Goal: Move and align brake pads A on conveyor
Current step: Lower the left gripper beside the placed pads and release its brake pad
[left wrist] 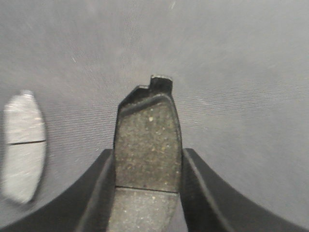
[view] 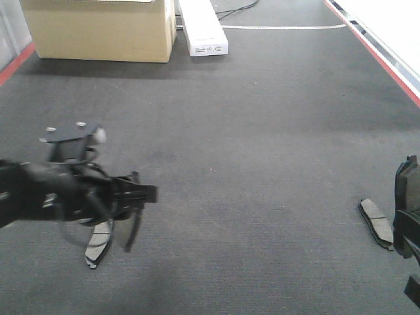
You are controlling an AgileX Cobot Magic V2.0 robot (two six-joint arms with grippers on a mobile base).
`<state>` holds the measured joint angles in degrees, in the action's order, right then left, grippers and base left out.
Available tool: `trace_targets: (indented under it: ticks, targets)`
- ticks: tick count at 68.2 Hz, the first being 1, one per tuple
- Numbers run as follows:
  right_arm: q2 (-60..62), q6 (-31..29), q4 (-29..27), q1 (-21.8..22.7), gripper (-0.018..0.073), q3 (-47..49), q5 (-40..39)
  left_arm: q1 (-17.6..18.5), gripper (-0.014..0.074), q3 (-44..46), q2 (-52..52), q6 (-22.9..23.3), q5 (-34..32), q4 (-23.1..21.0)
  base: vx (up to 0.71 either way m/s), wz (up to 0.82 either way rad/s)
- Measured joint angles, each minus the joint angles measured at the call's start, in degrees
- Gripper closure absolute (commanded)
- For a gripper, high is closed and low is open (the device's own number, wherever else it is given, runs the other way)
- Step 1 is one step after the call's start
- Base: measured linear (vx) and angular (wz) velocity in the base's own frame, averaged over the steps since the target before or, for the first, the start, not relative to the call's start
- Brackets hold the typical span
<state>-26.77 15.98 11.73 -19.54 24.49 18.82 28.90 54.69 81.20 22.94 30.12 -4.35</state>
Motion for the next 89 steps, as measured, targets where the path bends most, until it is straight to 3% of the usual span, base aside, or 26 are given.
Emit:
trace_targets:
  ticks: [29,54,76,89]
  targets:
    - [0.0,0.0,0.0,0.0,0.0564,0.0,0.0,0.0,0.0476,9.6,20.4,0.0,-0.4,-5.3,0.0,0.0]
    - [0.0,0.0,0.0,0.0,0.0564,0.0,0.0,0.0,0.0165,15.6,29.5,-0.1,1.6,-5.6,0.0,0.0]
    - [0.0,0.0,0.0,0.0,0.0564,0.0,0.0,0.0,0.015,16.4,25.6,-5.3,3.2,-5.6,0.0,0.0]
    - [0.0,0.0,0.0,0.0,0.0564,0.0,0.0,0.0,0.015,16.4,15.9,-7.8,6.5,-1.1,0.0,0.0]
